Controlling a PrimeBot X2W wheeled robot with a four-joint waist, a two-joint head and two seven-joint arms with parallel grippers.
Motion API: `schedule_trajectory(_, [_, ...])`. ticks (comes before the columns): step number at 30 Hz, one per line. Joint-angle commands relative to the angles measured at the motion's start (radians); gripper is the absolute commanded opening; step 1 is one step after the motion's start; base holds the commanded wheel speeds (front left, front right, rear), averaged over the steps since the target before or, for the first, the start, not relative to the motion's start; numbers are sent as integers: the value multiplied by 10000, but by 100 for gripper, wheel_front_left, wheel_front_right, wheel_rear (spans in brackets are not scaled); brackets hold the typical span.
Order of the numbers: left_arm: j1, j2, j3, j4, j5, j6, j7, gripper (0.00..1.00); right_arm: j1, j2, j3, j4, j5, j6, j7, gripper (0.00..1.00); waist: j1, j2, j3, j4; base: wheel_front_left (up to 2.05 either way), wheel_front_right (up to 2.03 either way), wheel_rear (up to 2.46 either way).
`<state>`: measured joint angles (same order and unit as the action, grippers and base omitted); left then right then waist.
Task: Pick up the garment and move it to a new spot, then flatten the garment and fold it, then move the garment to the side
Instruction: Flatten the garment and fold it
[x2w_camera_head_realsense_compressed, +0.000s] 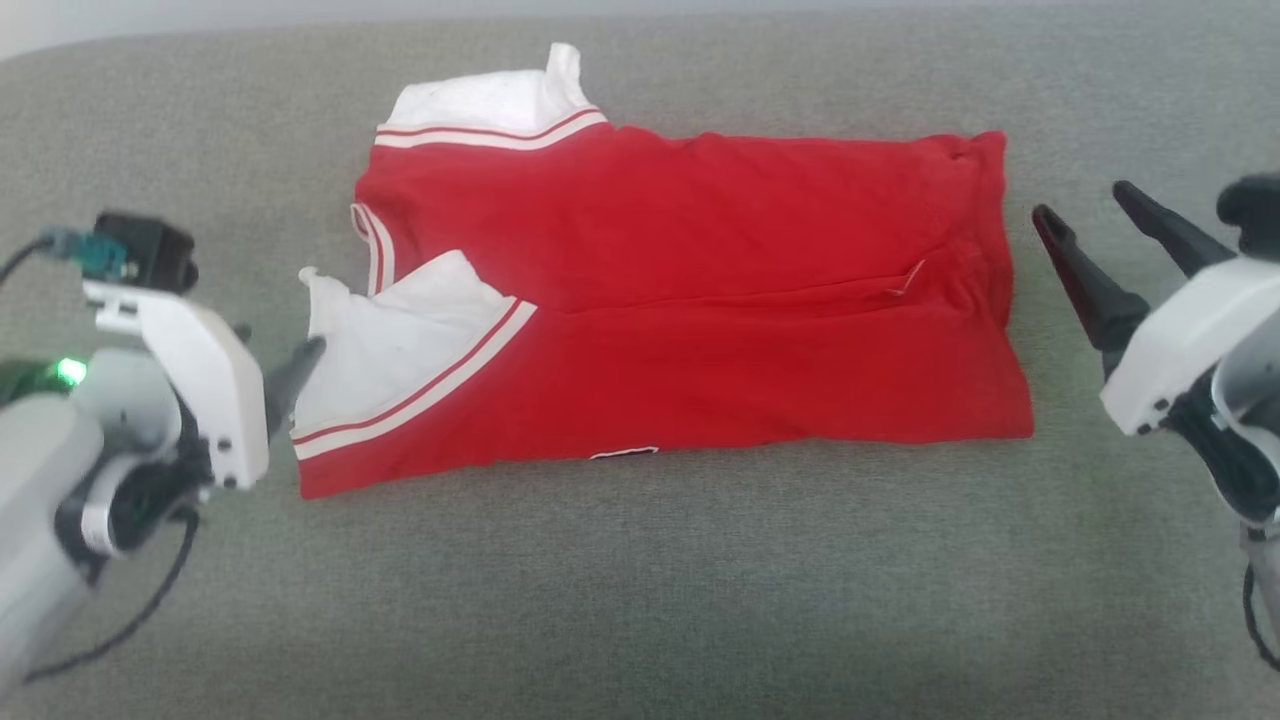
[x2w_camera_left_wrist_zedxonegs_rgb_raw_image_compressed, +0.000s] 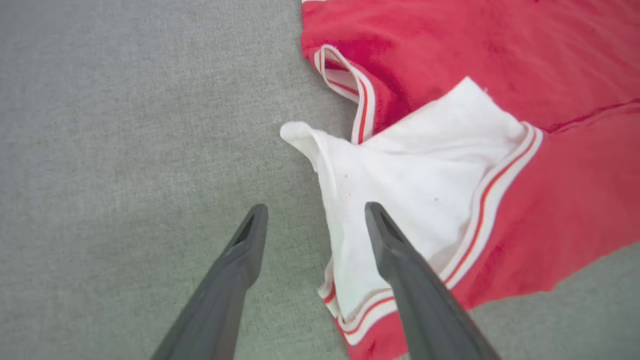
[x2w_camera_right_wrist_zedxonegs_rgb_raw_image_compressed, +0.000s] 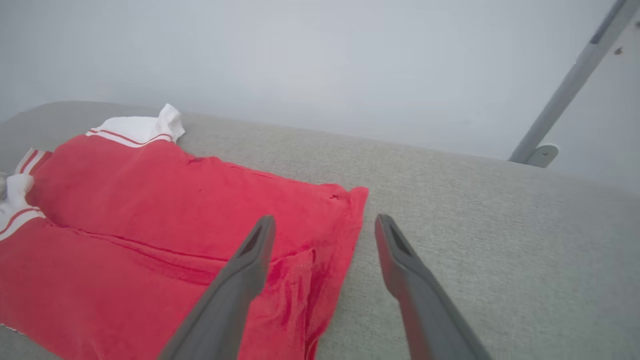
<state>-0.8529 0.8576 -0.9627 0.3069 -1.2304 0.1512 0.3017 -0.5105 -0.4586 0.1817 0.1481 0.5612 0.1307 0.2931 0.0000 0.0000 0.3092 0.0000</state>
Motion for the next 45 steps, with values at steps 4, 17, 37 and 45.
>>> schedule_trajectory(4, [1219,691,153,-1454,-508,1003,-214,100,860,389,-739,-665,-564,1,-614,100,0,0,-260,-221,0,0,0])
schedule_trajectory(17, [2858,1437,303,-2882,-1412,2374,-391,100,2787,2102,-2589,-2132,-1977,1,-1742,100,0,0,-437,-694,0,0,0])
schedule_trajectory(37, [2585,220,-291,-447,-1584,1675,541,0,3471,3129,-2600,-2289,-2072,1,-1257,100,0,0,-335,-1328,0,0,0])
schedule_trajectory(45, [2167,-206,-380,-357,-1317,1445,530,0,2935,2524,-2041,-1453,-1291,2,519,100,0,0,-163,-847,0,0,0])
